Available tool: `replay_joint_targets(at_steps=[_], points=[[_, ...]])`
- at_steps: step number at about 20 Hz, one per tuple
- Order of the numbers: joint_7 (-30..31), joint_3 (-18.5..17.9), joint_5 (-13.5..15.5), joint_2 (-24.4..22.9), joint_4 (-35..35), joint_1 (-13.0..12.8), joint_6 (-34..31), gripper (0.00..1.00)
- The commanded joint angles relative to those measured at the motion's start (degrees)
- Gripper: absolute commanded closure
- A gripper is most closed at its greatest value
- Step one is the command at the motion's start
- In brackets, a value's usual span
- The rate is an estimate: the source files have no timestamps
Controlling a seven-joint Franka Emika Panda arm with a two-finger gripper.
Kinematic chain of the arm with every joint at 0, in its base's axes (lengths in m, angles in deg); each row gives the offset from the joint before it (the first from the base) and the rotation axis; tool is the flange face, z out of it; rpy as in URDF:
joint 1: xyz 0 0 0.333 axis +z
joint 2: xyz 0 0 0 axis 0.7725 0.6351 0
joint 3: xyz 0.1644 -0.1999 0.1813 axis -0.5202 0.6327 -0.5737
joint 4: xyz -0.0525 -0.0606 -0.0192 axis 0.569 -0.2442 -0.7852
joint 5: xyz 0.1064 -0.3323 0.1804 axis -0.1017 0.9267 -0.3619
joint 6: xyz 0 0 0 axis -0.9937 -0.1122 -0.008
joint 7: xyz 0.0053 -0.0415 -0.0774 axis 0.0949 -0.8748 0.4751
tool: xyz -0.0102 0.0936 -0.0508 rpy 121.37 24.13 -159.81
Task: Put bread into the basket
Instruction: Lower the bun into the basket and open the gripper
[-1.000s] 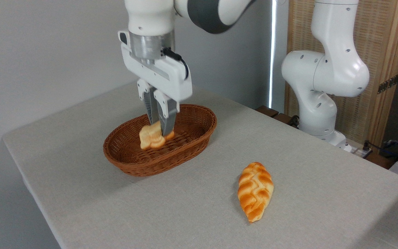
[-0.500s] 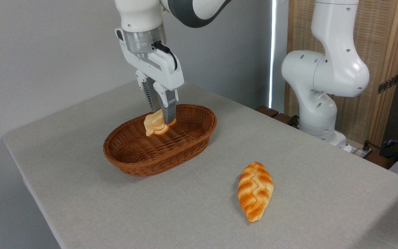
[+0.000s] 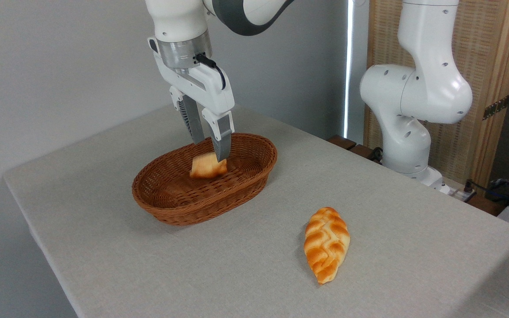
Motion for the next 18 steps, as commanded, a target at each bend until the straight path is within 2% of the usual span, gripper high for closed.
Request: replay_joint_targets(at_steps=[1, 2, 6, 10, 15, 18], points=[[-0.2, -1.7, 0.3, -0.2, -1.3, 0.8, -1.4, 0.0], [-0.2, -3.6, 0.0, -0.3, -2.0, 0.8, -1.4, 0.0], [-1.0, -9.7, -4.6, 0.6, -7.1, 0.8, -1.3, 0.0], [-10.0, -13.3, -5.3, 0.9, -7.8, 0.8, -1.2, 0.0], [-11.2, -14.4, -5.5, 0.8, -7.8, 0.8, -1.2, 0.0], [-13.1, -14.4, -7.1, 0.8, -8.5, 0.8, -1.3, 0.0]])
